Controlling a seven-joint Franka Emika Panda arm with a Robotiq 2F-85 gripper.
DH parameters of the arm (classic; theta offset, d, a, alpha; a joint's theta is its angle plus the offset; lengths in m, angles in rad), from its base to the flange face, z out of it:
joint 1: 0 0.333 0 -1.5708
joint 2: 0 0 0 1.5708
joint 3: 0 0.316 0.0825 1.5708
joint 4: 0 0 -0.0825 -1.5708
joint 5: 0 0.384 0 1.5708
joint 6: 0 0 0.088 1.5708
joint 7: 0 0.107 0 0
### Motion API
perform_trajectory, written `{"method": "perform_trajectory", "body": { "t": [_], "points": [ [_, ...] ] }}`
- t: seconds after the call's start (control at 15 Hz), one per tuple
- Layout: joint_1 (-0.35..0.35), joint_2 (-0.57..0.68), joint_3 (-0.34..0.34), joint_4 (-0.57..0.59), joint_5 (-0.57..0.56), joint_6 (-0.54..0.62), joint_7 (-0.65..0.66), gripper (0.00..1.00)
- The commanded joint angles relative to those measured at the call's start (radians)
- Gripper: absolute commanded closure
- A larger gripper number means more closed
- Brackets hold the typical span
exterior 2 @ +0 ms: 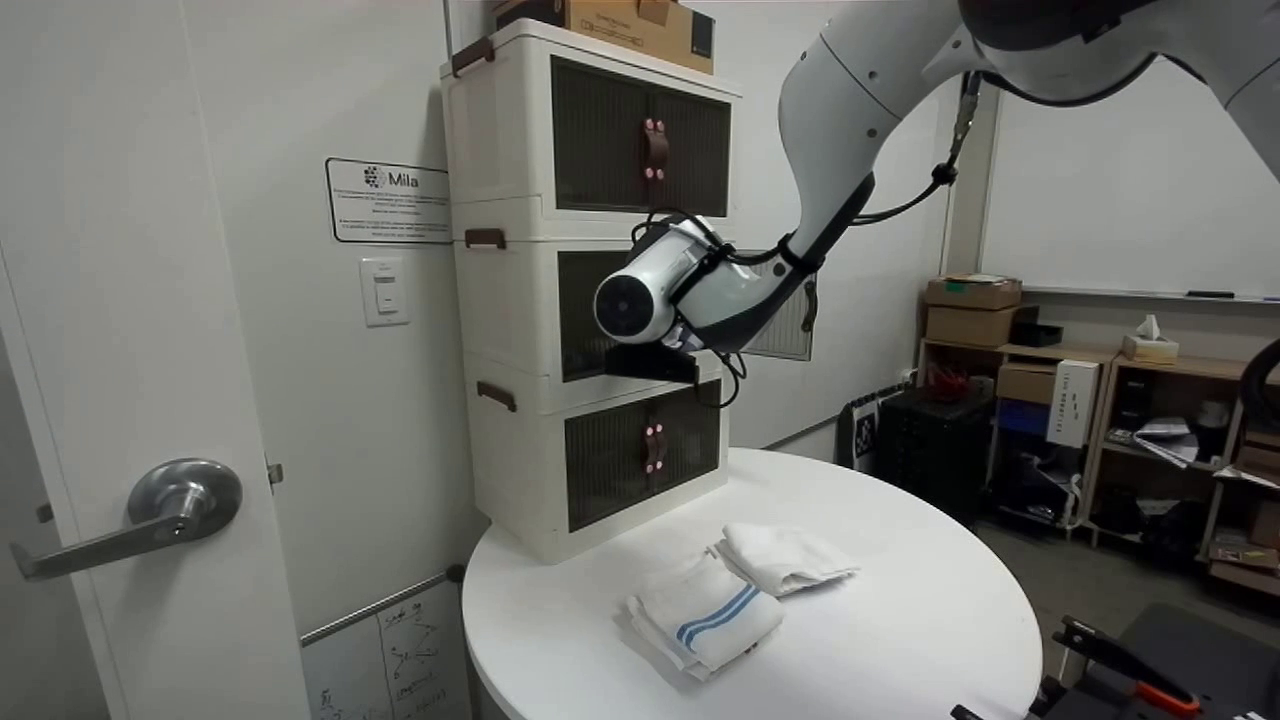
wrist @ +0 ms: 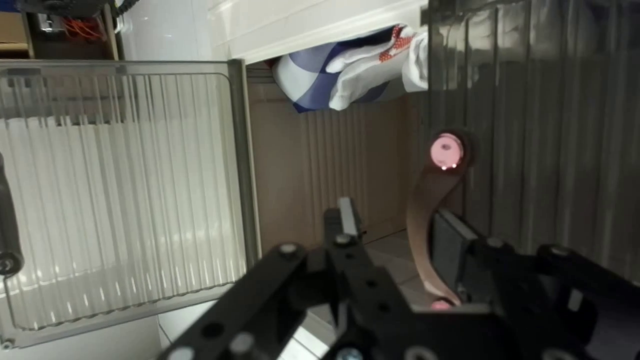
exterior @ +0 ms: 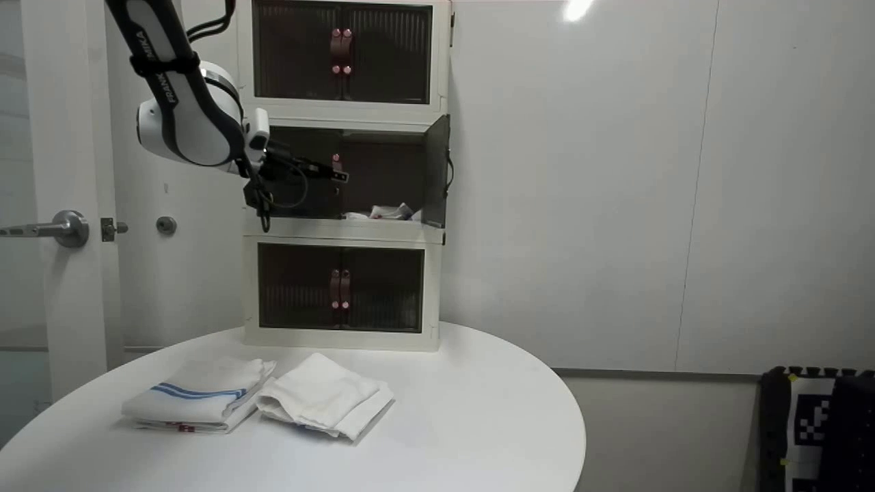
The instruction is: Open the left door of the middle shelf
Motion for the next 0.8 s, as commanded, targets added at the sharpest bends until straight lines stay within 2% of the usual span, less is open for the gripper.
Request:
{"method": "perform_trajectory", "body": {
  "t": [0.0,0.2,0.27,0.53,0.73],
  "points": [
    [0.019,-0.01,-0.013,-0.015,0.036,0.005,0.017,0.89],
    [0.031,-0.029,-0.007,-0.053,0.055,0.007,0.02,0.94],
    [0.033,-0.038,-0.007,-0.066,0.06,0.005,0.022,0.9],
    [0.04,-0.08,0.001,-0.124,0.081,0.017,0.022,0.86],
    [0.042,-0.129,0.014,-0.18,0.112,0.049,0.018,0.89]
  ]
}}
